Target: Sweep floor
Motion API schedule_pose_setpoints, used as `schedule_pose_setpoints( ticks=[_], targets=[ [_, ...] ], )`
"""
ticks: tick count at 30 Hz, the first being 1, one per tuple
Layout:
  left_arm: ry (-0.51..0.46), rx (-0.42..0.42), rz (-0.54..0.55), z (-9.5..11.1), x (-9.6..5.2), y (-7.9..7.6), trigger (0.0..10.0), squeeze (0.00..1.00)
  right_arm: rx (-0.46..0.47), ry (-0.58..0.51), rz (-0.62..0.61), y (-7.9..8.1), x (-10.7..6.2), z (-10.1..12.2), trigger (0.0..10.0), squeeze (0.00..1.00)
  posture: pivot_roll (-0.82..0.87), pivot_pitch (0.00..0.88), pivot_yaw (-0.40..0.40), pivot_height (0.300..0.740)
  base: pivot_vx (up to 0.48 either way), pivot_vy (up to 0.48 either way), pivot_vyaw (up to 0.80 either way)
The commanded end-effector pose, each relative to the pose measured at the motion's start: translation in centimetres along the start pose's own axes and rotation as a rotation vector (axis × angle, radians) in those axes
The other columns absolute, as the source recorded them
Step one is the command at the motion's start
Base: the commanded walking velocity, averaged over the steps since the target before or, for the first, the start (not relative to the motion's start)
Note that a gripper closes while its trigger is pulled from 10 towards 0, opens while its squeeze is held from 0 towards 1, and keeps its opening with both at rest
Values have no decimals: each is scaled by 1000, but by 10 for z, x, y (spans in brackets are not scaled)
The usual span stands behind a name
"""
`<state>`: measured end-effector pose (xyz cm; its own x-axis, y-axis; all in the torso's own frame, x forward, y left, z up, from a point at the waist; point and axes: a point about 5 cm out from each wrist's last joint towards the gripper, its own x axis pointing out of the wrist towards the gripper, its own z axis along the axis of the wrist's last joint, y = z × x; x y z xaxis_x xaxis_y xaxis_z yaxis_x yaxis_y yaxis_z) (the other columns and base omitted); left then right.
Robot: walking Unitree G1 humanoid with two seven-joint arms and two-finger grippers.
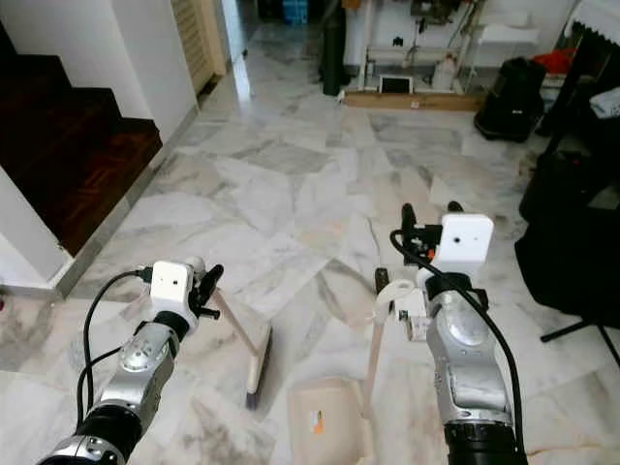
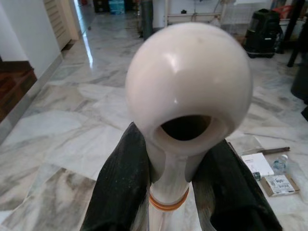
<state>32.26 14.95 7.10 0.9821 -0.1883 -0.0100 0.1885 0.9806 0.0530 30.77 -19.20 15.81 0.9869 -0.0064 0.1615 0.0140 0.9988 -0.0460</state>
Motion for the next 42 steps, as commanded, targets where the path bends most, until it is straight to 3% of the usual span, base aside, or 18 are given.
schedule_pose_setpoints(
  ticks=[1, 13, 26, 27, 28, 38, 42],
  targets=[
    [-31, 17, 4, 6, 1, 4, 10000, 0, 14, 10, 14, 3, -4, 0, 10000, 1000, -182, 38, 14, 740, 0, 0, 0],
    [-22, 17, -10, 4, 2, 1, 10000, 0, -24, 141, -45, -2, -17, -13, 10000, 1000, -186, 33, 13, 740, 0, 0, 0],
    [-15, 20, -4, 3, 0, 4, 10000, 0, -53, 245, -138, -4, -32, -11, 10000, 1000, -189, 56, 12, 740, 0, 0, 0],
    [-14, 19, -5, 3, 0, 4, 10000, 0, -44, 258, -107, 1, -36, -9, 10000, 447, -189, 56, 12, 740, 0, 0, 0],
    [-12, 18, -8, 3, 1, 3, 10000, 0, -47, 284, -91, 3, -41, -10, 10000, 0, -191, 62, 12, 740, 0, 0, 0],
    [-7, 14, -15, 3, 3, 1, 10000, 0, -25, 470, -254, -15, -59, -28, 10000, 0, -197, 66, 13, 740, 0, 0, 0],
    [-6, 16, -15, 3, 3, 0, 10000, 0, -38, 546, -263, -16, -64, -36, 10000, 0, -197, 67, 11, 740, 0, 0, 0]
  ],
)
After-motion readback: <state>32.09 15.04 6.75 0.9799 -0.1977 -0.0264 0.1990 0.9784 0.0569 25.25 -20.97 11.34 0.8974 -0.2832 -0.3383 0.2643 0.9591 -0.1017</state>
